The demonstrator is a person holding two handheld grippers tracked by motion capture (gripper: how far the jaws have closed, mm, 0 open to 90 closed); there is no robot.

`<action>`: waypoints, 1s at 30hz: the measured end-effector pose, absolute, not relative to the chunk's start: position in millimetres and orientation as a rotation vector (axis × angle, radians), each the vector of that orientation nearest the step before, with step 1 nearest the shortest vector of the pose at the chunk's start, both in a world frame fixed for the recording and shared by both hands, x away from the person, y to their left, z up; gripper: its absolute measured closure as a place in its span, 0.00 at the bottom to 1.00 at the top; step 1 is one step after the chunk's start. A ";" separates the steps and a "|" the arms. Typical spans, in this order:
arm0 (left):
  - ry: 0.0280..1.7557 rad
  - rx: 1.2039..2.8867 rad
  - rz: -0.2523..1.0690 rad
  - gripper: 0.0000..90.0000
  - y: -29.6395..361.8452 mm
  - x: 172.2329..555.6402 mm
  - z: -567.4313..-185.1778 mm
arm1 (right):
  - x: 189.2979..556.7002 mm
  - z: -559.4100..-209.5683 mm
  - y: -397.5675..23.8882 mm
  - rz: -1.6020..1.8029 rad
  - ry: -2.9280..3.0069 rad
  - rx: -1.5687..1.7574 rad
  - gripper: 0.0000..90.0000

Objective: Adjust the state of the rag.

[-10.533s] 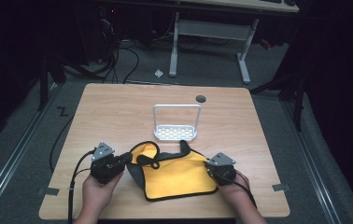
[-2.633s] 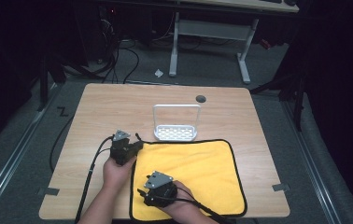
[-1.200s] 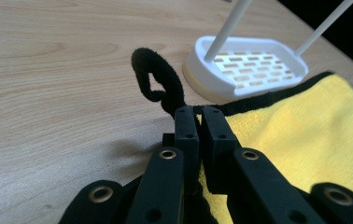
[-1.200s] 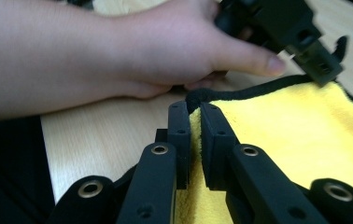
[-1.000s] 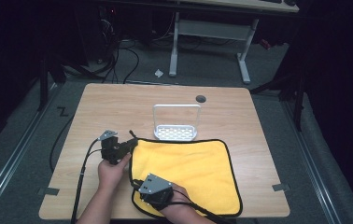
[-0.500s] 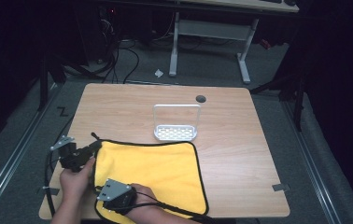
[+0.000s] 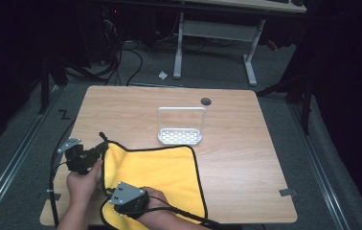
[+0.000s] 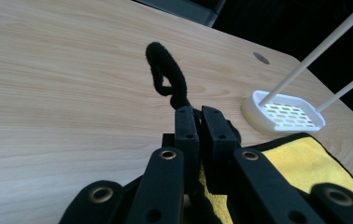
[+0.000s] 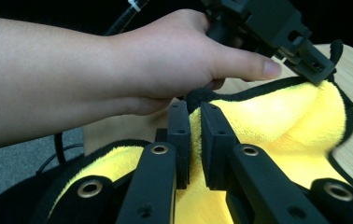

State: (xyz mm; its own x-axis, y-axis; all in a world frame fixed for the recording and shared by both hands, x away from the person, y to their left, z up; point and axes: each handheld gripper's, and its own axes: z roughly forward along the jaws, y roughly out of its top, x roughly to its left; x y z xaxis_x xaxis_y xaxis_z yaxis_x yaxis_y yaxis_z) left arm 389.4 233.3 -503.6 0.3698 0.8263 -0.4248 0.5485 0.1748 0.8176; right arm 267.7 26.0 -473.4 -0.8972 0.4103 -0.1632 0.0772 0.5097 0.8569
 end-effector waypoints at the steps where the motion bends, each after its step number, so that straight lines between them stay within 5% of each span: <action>1: 1.301 1.499 0.295 0.95 228.9 391.1 -504.4 | 268.4 -473.6 20.7 1.344 2.404 0.416 0.94; 30: 1.183 1.631 0.299 0.95 107.3 403.4 -492.0 | 259.3 -483.9 -108.5 1.281 2.289 0.648 0.93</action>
State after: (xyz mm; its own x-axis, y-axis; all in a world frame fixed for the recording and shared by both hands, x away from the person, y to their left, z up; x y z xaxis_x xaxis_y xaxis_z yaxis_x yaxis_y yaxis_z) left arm 403.4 107.3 -492.0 0.4799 0.8053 -0.3480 0.5429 0.0390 0.8389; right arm 259.3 -108.5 -483.9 -0.7953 0.5887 -0.1442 0.1852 0.4626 0.8670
